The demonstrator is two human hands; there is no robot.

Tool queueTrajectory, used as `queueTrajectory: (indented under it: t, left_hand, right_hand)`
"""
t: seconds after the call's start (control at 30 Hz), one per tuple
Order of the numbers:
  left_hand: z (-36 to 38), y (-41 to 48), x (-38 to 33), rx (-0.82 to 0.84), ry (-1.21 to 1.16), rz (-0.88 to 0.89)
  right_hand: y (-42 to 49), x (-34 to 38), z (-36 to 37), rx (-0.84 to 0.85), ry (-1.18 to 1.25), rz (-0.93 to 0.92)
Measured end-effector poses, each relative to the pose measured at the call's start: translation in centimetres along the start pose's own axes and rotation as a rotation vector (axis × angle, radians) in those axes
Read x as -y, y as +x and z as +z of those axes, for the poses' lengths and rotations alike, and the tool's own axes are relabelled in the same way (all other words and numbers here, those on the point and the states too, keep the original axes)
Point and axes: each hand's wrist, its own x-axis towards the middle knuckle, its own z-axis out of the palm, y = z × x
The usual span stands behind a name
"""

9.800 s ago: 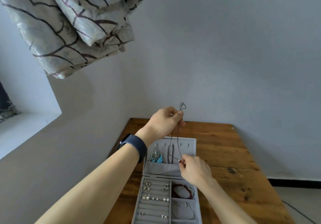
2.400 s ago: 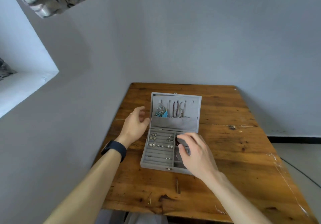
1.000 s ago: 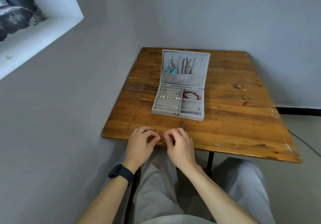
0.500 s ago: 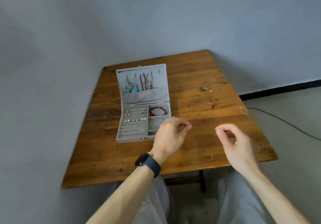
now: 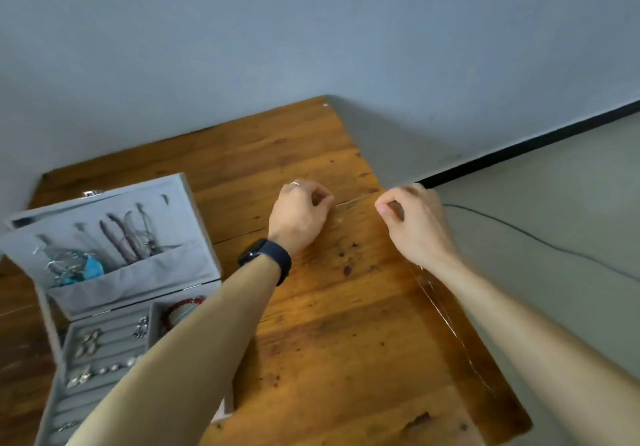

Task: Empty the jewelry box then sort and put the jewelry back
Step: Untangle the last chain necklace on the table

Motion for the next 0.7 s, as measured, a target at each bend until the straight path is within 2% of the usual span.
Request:
queueTrajectory:
  t: [0.3,0.43,0.7]
  left_hand:
    - [2.8,7.3,1.3,-0.151,0.065,0.049]
    - [3.7,7.2,2.0,-0.222,0.087,0.101]
    - [3.4,6.9,2.0,-0.216,0.053,0.132]
  right_hand:
    - [10.3,0.5,4.8,0.023,-0.044,-0.084]
    - [10.7,0.4,5.9,0.012,-0.042,-0.072]
    - [10.2,0.4,5.8,-0.040,-0.034,-0.058]
